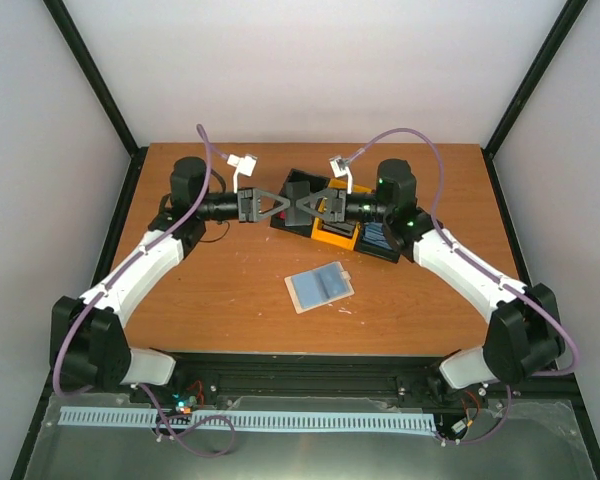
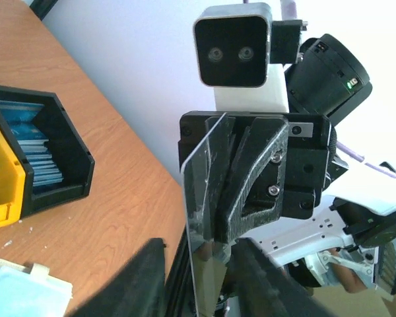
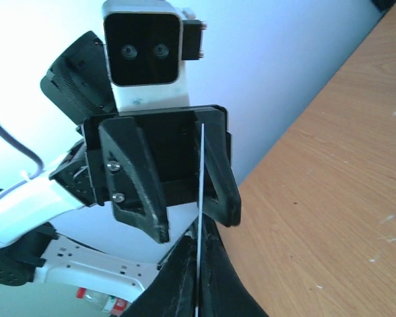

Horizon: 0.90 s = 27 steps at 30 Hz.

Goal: Put the credit cards into the card holder
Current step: Insert the credit card into the card holder.

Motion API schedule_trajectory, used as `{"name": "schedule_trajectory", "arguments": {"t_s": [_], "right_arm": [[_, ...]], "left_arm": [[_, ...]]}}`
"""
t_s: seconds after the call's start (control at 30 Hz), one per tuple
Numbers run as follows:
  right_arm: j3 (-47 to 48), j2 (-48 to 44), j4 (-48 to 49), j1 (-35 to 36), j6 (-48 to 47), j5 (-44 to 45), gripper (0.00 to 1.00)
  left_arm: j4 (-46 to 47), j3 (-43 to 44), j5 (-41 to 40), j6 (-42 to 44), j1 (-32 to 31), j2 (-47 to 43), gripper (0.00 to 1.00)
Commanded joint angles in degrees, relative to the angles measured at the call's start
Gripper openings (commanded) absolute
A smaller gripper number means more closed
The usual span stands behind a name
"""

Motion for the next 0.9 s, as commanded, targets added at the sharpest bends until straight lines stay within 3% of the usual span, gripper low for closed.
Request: {"name": "schedule_trajectory", "arguments": {"t_s": [0.0,0.1,0.27,0.4,0.53,0.67,0.87], "right_arm": [[-0.09,-3.36,-8.14,0.07,-4.91,4.6,0.03],[0.06,-4.07,-19.86,-0.23,-11.95,8.42,0.03],[-3.98,-2.58,-37.89,-1.84,-22.54,13.85,0.03],[-10.01,-0.47,-39.05,-3.45,-25.03,14.78,0.03],[-11.1,4.19,-38.89,-3.81,-26.02,13.57,0.03],[-11.35,8.82,-36.24,-3.91,-27.06,10.78,0.03],[-8.57,16.04,-37.36,-4.98,-30.83,12.24,0.03]], "left_arm": [[-4.85,0.12,-3.51,0.96,-0.55,-2.11,0.47],[-15.91,-0.36,-13.37,5.15,-1.18,-2.23,0.71],[-26.06,-6.26,-27.61,7.04,-5.88,-1.85,0.77],[-25.77,-13.48,-35.0,2.84,-10.06,-0.77,0.7],[-23.18,-17.34,-37.27,-1.22,-12.74,0.89,0.6],[-22.19,-17.03,-36.29,-5.68,-13.91,5.74,0.47],[-24.04,-15.02,-39.86,-8.36,-14.59,11.39,0.44]]}}
